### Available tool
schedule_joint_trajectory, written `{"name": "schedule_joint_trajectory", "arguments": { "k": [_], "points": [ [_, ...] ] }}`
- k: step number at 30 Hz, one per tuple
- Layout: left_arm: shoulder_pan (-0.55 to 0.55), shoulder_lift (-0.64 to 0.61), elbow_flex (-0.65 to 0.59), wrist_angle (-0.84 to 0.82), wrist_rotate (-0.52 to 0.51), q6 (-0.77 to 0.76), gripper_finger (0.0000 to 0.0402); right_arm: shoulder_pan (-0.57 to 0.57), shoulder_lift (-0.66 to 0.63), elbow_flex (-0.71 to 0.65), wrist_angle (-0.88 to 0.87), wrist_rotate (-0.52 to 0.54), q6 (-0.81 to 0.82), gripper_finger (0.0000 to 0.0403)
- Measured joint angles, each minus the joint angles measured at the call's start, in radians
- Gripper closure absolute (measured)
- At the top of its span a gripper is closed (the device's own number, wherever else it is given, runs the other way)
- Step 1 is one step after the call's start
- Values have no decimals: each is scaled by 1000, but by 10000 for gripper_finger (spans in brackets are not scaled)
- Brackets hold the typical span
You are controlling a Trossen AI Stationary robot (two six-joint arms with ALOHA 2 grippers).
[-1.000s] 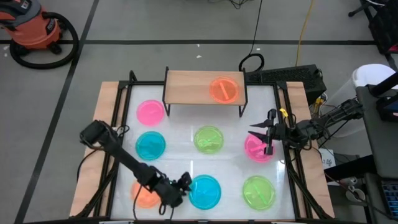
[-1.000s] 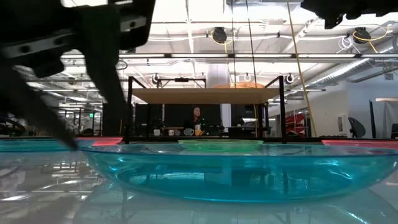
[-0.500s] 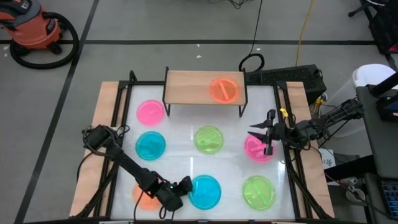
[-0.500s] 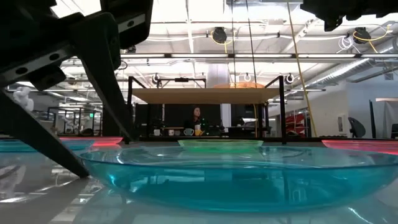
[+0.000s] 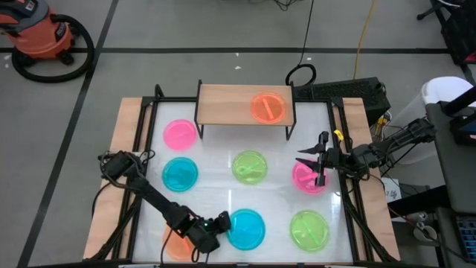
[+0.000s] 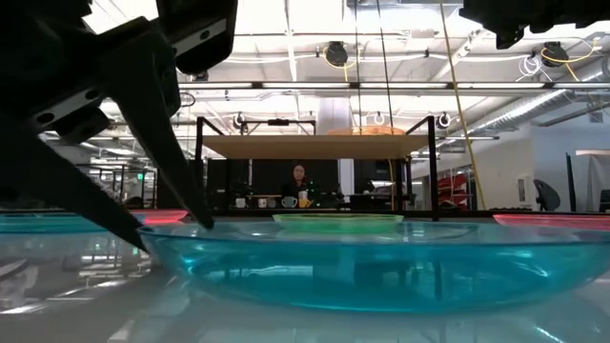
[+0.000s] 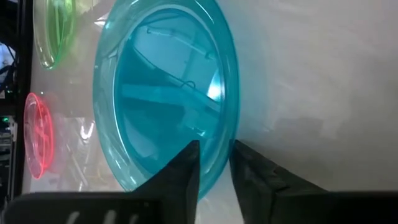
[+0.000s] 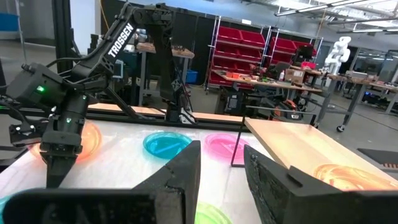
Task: Place and stack plates onto a shelf
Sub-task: Stack the bottom blue plate on top of the orange plate on the shelf
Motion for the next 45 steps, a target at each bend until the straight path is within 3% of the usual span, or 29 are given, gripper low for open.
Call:
{"name": "schedule_joint_trajectory", "arguments": {
  "k": [5,12,29,35,45],
  "points": [
    [0,0,-1,2,-13,-1,337,0,0,0,0,0,0,298],
    [-9,-40,-4,7,-62,0,339,0,0,0,0,0,0,298],
    [-8,-53,-3,44,-63,43,341,0,1,0,0,0,0,298],
    [6,-53,-3,33,-37,40,392,0,0,0,-2,0,0,298],
    [10,-54,-2,36,-67,68,397,0,1,0,-3,0,0,298]
  ]
}}
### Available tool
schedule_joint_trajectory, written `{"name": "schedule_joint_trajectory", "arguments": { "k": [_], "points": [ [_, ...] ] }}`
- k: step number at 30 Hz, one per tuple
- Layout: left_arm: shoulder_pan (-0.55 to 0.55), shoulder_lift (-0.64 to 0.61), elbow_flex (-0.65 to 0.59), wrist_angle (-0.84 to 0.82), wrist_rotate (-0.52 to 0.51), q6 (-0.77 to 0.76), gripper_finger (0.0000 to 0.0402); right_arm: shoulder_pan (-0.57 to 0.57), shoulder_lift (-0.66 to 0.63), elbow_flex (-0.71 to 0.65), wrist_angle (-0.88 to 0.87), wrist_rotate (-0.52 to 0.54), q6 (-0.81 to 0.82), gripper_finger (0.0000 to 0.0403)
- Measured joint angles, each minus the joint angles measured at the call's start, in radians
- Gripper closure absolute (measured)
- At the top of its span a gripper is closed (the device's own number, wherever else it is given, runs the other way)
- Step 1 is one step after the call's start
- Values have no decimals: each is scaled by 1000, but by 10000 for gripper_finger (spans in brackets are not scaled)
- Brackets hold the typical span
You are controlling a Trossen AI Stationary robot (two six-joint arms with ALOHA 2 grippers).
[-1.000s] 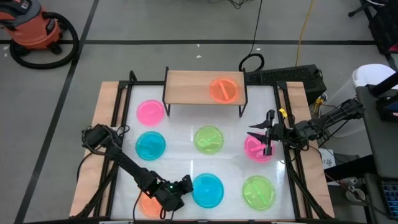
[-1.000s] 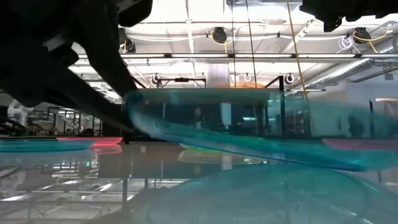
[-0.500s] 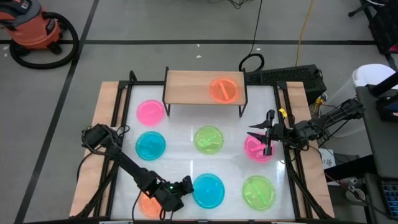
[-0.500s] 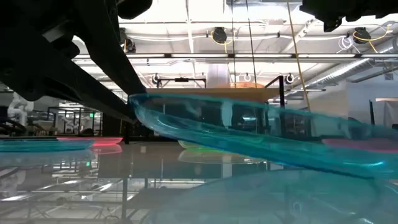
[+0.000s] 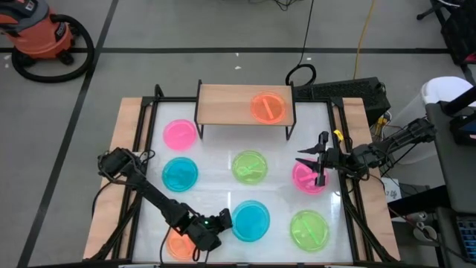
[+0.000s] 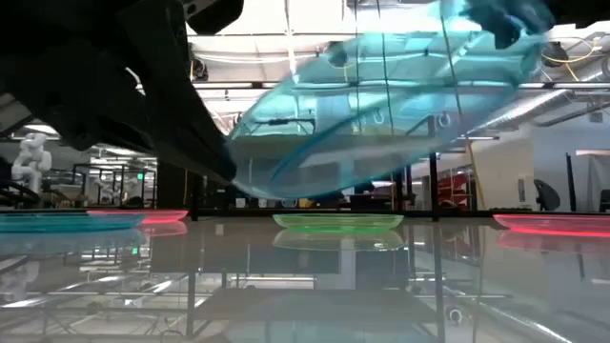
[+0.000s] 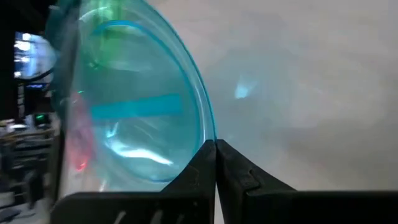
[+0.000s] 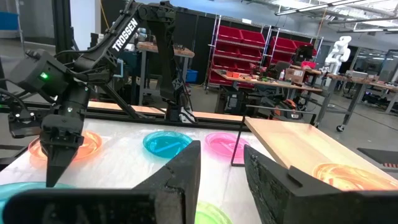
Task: Place and stack plates onto a shelf
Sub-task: Stack the bottom blue plate on top of the orange plate on the shelf
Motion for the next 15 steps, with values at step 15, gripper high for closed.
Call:
{"name": "schedule_joint_trajectory", "arguments": {
  "k": [15],
  "points": [
    [214,-243,1,-111,-80,247,398,0,0,0,102,-3,-51,298]
  ]
}}
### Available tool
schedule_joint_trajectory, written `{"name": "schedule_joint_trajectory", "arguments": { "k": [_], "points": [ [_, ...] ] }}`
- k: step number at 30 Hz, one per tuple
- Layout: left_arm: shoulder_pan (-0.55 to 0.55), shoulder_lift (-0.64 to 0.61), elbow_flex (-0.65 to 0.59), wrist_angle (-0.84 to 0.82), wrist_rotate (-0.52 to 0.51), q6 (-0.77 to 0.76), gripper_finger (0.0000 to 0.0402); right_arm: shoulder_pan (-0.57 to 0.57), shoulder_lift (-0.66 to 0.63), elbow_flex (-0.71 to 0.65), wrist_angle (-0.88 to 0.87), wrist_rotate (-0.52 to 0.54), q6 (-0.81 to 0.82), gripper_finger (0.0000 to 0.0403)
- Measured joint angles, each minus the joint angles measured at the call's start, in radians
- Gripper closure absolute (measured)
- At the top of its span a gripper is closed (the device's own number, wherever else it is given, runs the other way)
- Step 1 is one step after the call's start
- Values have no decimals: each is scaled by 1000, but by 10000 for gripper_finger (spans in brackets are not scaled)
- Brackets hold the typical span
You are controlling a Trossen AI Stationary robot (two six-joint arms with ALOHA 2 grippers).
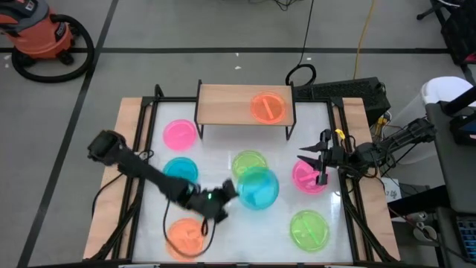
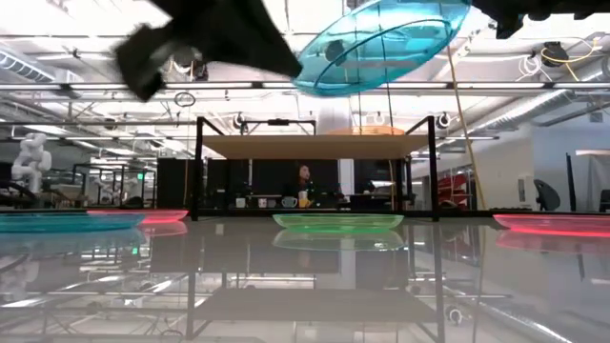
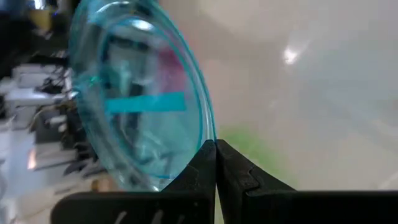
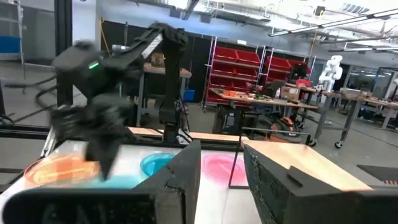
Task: Place and stack plates onto a shelf
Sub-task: Stack the bottom blue plate on top of the orange plate on the shelf
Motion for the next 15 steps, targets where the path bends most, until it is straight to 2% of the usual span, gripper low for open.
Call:
{"name": "schedule_joint_trajectory", "arguments": {
  "k": [3,7,12,15],
  "points": [
    [128,-77,0,1,43,78,398,0,0,0,0,0,0,298],
    [340,-150,1,22,223,149,399,0,0,0,18,0,-32,298],
    [610,-154,2,23,378,150,399,0,0,0,71,0,-100,298],
    [708,-142,2,47,459,147,399,0,0,0,86,0,-112,298]
  ]
}}
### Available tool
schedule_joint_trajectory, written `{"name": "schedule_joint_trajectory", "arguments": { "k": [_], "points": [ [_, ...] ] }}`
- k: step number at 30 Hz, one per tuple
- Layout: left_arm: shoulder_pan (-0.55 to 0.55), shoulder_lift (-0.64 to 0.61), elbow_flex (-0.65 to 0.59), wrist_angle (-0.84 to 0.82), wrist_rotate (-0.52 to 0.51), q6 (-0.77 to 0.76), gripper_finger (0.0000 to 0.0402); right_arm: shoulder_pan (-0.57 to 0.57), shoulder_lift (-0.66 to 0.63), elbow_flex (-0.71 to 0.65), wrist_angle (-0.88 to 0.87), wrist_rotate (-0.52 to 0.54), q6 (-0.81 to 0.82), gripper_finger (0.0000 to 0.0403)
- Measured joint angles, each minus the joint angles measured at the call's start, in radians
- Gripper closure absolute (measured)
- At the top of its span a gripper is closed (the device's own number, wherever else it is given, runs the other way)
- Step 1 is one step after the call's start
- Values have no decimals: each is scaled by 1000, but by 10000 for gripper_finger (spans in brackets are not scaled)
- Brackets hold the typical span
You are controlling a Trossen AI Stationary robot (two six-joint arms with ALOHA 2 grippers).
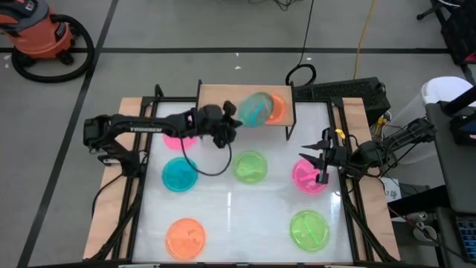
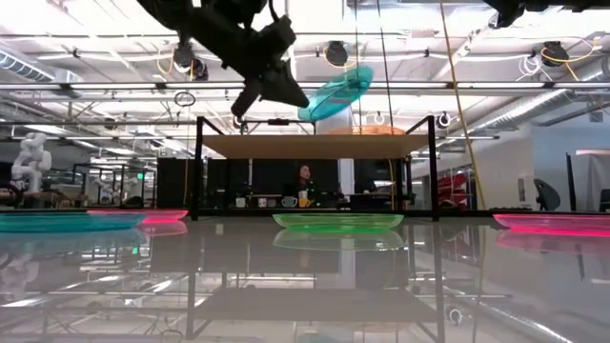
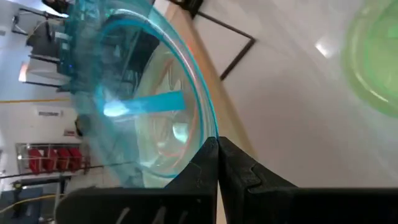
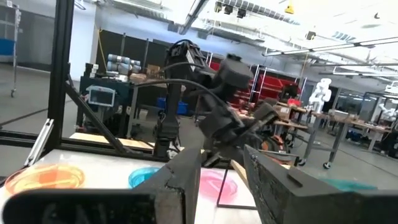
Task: Place and stack plates onto a shelf
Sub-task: Stack the bottom blue plate on top of the orange plate on the shelf
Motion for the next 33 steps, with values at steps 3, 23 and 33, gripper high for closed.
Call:
{"name": "schedule_joint_trajectory", "arguments": {
  "k": [3,23,33],
  "points": [
    [43,2,0,46,56,0,399,0,0,0,0,1,-7,298],
    [57,324,499,-292,-8,26,389,0,0,0,32,3,-77,298],
    [71,333,512,-286,-89,-72,297,0,0,0,32,3,-74,298]
  ]
}}
